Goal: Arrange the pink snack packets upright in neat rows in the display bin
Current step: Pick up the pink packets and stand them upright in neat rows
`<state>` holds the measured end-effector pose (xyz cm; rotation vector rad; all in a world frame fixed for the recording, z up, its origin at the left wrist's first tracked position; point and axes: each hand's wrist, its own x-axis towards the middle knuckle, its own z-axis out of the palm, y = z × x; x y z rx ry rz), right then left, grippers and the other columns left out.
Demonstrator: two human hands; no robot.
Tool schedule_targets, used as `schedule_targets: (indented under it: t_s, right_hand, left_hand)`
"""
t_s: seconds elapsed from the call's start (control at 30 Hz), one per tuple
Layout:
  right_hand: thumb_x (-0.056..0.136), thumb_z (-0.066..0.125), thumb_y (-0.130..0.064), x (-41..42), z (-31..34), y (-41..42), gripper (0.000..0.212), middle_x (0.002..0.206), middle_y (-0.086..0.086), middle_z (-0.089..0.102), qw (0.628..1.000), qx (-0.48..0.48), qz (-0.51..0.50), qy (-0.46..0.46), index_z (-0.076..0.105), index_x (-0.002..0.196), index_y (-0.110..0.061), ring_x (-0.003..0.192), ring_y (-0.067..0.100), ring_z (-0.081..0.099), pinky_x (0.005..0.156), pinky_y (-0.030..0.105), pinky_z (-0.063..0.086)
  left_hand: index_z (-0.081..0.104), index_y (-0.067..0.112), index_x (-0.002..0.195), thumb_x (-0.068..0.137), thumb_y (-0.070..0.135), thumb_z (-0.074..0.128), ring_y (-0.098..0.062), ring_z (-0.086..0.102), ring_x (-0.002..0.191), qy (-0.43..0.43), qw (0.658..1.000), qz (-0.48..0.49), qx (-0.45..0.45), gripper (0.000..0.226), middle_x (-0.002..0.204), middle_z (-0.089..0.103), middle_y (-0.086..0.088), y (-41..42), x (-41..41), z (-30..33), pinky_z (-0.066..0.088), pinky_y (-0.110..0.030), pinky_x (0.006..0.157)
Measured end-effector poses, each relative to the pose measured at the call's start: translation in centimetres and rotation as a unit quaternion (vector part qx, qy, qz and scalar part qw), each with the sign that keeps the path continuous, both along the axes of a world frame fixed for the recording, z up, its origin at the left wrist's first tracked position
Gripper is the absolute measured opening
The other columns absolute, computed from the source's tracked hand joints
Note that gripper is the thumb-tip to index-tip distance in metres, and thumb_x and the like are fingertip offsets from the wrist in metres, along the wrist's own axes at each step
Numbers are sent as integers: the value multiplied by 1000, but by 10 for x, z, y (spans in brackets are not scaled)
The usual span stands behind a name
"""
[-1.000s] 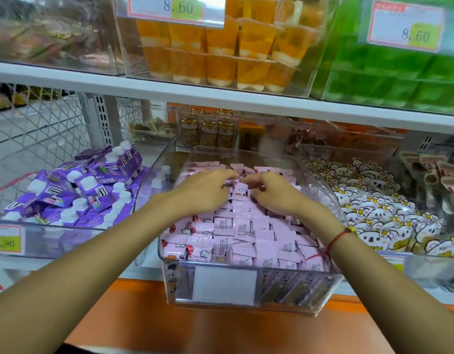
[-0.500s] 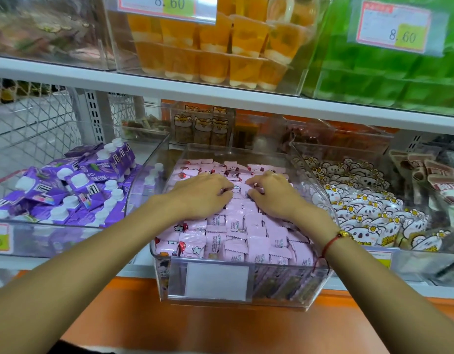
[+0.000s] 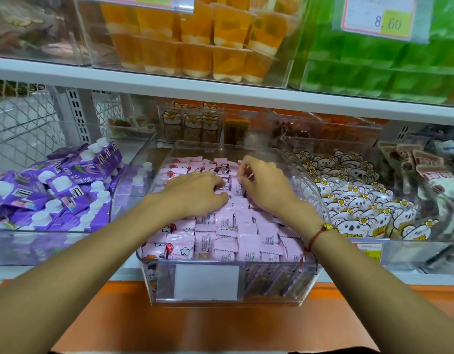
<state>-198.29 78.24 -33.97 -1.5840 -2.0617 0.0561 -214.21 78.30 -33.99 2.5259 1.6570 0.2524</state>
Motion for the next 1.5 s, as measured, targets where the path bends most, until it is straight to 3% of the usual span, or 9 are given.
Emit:
schedule_targets:
  t_s: [0.27,0.47,0.6,0.73,0.9,1.03,1.17,1.3,1.5]
  right_hand:
    - [95,45,-9,-11,19,-7,10,92,10,61,962,48,-17,267,51,99,-15,77,24,58,73,45,49]
    - [95,44,-10,-6,20,-27,6,77,2,55,923,155,-28,350,47,94,-15,61,13,47,60,39,43]
    - [95,45,-9,-1,18,-31,4,73,-4,52,901,137,-50,409,48,95,-12,54,0,47,56,25,42]
    - [95,47,-11,-2,22,-35,5,86,5,58,871,100,-58,478,48,93,-15,74,21,58,68,40,50]
    - [96,48,-7,-4,30,-36,6,91,10,60,798,26,-54,599,52,94,-9,72,15,61,57,16,52]
    - [96,49,-12,-2,33,-37,15,88,9,60,745,-49,-47,663,55,108,-3,67,10,59,61,17,56]
    - [96,50,-37,-1,38,-39,37,100,4,61,766,-140,-18,627,51,121,-10,74,10,62,59,18,53]
    - [92,58,-27,-8,31,-40,41,118,5,64,812,-171,7,557,47,130,-14,98,15,63,63,18,51]
    - [89,64,-14,-8,27,-41,40,99,9,67,810,-110,27,576,46,124,-5,75,8,64,53,12,50]
  left_hand:
    - [45,28,136,94,47,41,-27,48,121,11,1000,9,4,46,140,48,-2,4,1,-2,40,-34,89]
    - [39,24,140,94,31,48,-26,58,99,-152,986,27,56,47,123,58,-7,-8,0,-1,48,-34,79]
    - [41,25,136,84,34,60,-14,49,117,-305,949,-15,78,55,136,48,2,-18,5,3,42,-36,93]
    - [46,25,126,74,38,76,-8,53,107,-332,936,-52,104,61,123,56,10,-26,13,-3,48,-33,88]
    - [56,27,113,79,39,72,0,57,92,-390,908,-79,130,40,103,61,17,-23,9,-2,52,-24,73]
    - [58,29,110,84,36,68,1,60,91,-393,908,-77,124,29,102,65,16,-20,5,1,49,-19,71]
    - [57,23,114,95,33,51,11,60,65,-505,862,-5,-44,22,87,64,11,-17,6,8,43,-5,60]
    - [63,9,108,100,35,40,-4,51,50,-538,828,33,-158,35,75,66,-5,-18,7,16,43,-7,55]
    - [64,24,85,96,47,41,6,54,50,-503,853,48,-129,35,68,64,4,-21,9,18,42,-9,49]
